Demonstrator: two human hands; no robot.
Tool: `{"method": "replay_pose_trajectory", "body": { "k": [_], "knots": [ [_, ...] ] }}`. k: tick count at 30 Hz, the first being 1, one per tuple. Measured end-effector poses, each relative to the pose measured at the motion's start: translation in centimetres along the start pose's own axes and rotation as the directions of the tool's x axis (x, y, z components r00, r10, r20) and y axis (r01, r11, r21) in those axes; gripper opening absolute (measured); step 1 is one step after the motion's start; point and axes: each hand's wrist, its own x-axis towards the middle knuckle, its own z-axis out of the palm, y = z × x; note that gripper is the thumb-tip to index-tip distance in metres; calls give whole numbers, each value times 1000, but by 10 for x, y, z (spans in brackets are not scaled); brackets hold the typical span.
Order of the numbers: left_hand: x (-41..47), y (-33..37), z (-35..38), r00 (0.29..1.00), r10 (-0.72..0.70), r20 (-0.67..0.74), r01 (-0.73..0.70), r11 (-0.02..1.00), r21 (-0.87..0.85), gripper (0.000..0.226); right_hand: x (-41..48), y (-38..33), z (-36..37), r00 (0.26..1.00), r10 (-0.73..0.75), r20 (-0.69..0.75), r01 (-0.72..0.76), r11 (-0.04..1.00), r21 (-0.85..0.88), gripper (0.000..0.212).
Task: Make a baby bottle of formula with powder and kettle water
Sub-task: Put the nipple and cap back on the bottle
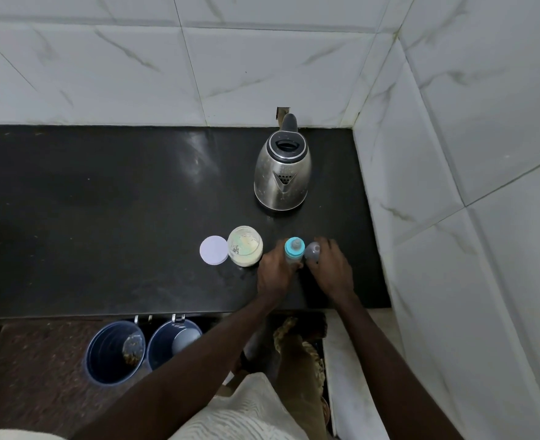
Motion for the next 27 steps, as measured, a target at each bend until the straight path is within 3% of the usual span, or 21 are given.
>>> {"method": "replay_pose_trajectory", "body": {
  "k": [6, 11, 16, 20, 27],
  "knots": [
    [0, -2, 0, 999, 32, 20, -32, 999, 16, 53, -7, -17, -25, 987, 92, -130, -68, 981, 181, 59],
    [0, -4, 0, 999, 34, 41, -35, 999, 11, 52, -18, -34, -35, 978, 8, -208, 43, 971, 236, 54],
    [0, 1, -1, 999, 35, 11, -35, 999, 31, 47, -26, -43, -27, 963, -158, -218, 192, 971, 145, 50],
    [2, -3, 1, 995, 97, 3, -97, 990, 100, 58, -33, -48, -19, 960, -223, -169, 233, 972, 36, 48],
    [5, -5, 1, 995, 90, 30, -93, 988, 122, 46, -34, -50, -12, 964, -215, -157, 215, 976, -19, 49]
  ]
}}
